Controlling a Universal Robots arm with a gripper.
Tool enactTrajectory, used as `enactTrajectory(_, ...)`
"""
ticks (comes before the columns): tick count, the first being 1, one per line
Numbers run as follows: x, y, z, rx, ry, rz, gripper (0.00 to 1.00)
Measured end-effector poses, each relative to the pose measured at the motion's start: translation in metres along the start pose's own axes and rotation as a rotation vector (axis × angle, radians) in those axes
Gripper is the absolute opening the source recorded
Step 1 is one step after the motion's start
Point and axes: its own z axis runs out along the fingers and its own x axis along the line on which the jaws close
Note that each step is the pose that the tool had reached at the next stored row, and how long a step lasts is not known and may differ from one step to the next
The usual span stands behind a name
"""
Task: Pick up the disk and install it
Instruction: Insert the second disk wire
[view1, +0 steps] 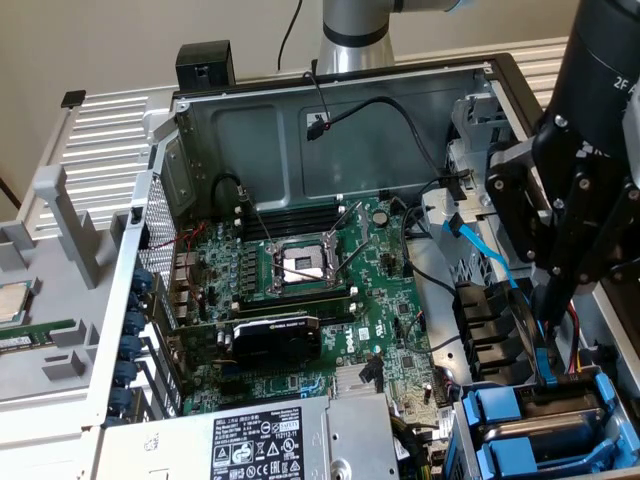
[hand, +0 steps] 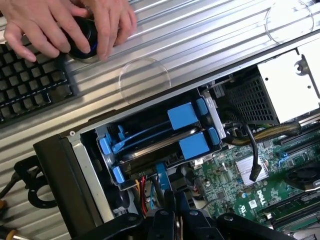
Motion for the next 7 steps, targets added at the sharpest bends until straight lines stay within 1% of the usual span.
enactTrajectory(7,0.0000,0.0000,0.0001,0.0000,-0.0001,0.000,0.15)
